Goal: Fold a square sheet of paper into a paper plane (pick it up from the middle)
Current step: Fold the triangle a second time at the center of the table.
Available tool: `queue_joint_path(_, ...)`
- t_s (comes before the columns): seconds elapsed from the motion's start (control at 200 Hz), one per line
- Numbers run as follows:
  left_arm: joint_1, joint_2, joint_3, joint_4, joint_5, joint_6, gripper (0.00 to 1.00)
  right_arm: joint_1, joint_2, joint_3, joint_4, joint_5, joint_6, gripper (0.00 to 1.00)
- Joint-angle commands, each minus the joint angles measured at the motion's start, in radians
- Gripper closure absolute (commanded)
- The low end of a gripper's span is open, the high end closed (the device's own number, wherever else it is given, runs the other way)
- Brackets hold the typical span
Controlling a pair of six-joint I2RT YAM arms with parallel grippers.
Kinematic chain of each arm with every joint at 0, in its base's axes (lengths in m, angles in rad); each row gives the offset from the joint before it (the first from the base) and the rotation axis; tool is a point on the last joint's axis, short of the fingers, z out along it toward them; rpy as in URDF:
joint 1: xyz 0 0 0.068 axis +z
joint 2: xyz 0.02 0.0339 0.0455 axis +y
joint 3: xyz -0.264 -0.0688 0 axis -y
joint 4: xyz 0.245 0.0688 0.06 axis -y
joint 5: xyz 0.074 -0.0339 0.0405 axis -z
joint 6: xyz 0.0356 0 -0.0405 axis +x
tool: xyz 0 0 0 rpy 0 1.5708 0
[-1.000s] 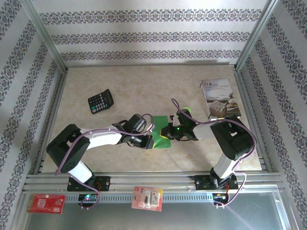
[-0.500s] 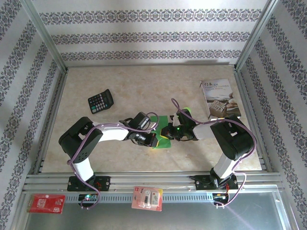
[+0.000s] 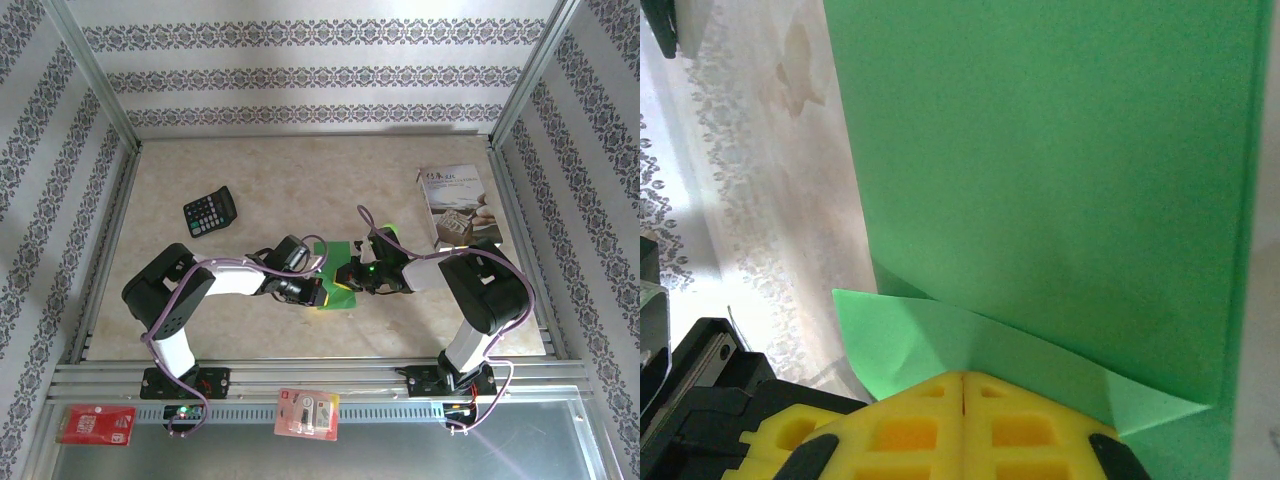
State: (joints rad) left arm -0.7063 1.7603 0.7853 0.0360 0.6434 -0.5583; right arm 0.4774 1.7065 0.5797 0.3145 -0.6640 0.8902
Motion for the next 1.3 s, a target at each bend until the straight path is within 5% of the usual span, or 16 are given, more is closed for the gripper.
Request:
queue_joint_path(0.0, 0.008, -0.003, -0.060, -0.103, -0.040, 0.007, 1.00, -0.017, 0.018, -0.034, -0.086, 0.075, -0.031, 1.00)
queue_joint_path(0.575, 0.007, 0.014, -0.068, -0.185, -0.057, 0.003, 1.00, -0.016, 0.008, 0.014, -0.092, 0.037, -0.024, 1.00)
queue_joint_path(0.824, 0.007, 0.037, -0.090, -0.162, -0.048, -0.012, 1.00, -0.010, -0.113, 0.021, -0.092, 0.000, 0.008, 0.92)
queue_joint_path(1.294, 0.007, 0.051, -0.079, -0.164, -0.046, -0.002, 1.00, 0.128, -0.130, -0.053, -0.040, 0.094, 0.127, 1.00)
